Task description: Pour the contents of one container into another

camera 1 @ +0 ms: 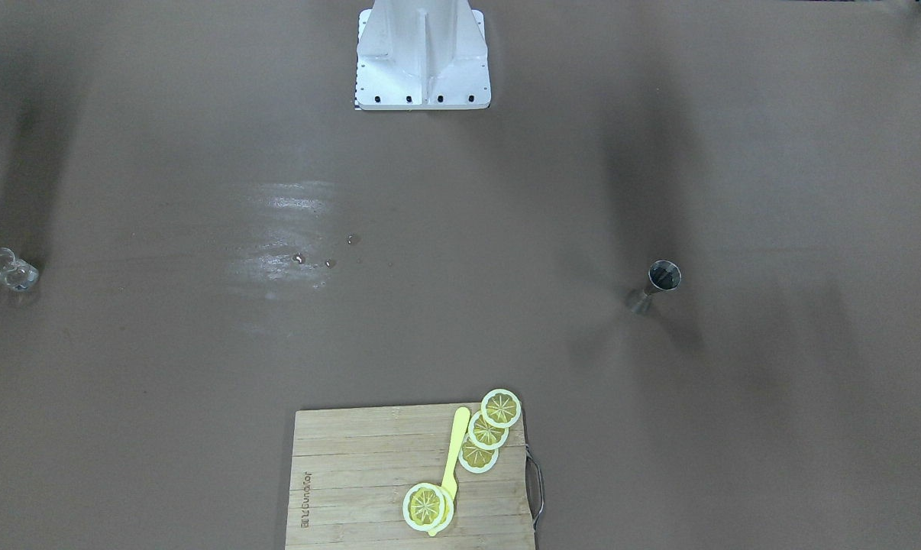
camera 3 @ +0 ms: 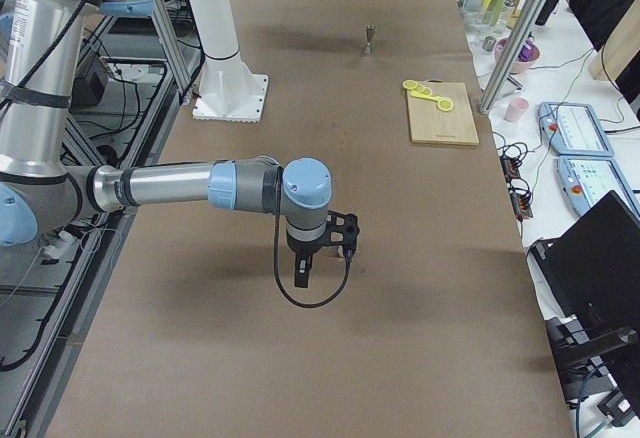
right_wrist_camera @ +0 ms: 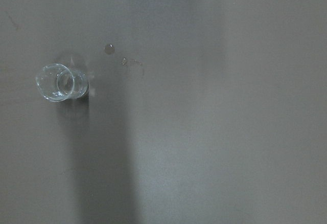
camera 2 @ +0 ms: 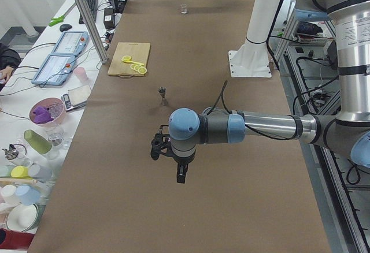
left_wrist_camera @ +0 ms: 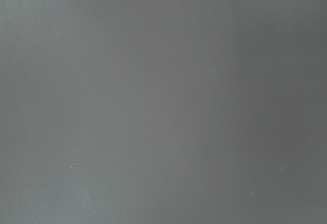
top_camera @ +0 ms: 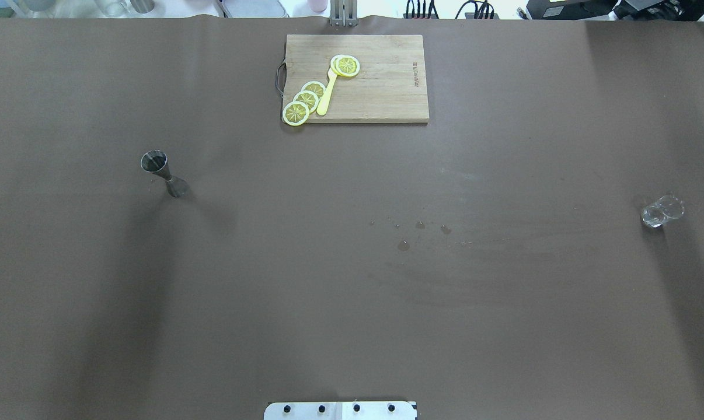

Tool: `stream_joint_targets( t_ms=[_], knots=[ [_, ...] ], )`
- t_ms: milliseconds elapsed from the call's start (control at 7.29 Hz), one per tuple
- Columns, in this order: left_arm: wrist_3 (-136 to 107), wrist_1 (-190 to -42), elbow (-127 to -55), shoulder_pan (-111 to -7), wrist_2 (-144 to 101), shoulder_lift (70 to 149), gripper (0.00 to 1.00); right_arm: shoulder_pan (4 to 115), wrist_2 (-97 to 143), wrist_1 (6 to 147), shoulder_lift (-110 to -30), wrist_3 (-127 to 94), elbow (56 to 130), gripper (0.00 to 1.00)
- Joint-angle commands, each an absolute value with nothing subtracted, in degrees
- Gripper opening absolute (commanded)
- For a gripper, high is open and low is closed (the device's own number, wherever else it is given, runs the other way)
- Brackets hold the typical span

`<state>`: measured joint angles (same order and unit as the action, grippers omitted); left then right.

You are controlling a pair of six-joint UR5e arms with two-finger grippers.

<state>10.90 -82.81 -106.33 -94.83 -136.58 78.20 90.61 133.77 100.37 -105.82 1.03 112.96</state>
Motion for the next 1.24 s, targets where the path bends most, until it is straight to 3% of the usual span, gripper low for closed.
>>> stream_joint_targets(
  t_ms=[0, 1098],
  knots=[
    [10.9, -82.8, -106.3, -94.8, -136.6, 78.2, 0.98, 90.6, 133.7, 100.4, -105.8, 1.0, 112.9, 1.00],
    [10.9, -82.8, -106.3, -94.8, -136.6, 78.1, 0.98, 90.6, 133.7, 100.4, -105.8, 0.9, 112.2, 1.00]
  ],
)
